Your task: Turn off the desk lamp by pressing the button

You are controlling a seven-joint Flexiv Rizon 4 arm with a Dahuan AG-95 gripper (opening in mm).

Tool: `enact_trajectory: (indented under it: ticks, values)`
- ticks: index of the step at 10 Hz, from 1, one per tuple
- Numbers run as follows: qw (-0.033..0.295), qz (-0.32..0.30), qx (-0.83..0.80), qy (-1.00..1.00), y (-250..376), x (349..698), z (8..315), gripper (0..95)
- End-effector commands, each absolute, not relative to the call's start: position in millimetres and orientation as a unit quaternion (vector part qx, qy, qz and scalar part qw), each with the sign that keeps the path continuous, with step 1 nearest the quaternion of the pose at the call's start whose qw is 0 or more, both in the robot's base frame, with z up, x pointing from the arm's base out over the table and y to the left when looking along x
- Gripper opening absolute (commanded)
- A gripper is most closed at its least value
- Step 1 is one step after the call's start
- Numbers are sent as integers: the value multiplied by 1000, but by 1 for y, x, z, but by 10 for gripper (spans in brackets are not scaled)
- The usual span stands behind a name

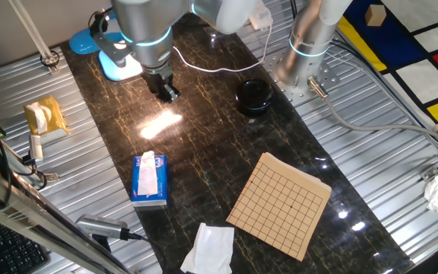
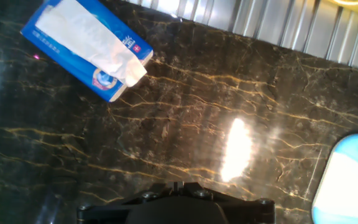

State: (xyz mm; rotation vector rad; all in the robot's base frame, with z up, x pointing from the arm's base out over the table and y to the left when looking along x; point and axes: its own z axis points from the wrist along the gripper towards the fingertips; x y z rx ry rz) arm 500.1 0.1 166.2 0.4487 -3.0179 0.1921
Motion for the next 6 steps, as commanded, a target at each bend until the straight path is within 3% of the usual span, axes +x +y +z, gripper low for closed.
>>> enact_trajectory:
  ticks: [1,6]
  values:
    - [56,99,157,-981,-2,502,154,0]
    - [71,195,176,-962,-9,505,125,0]
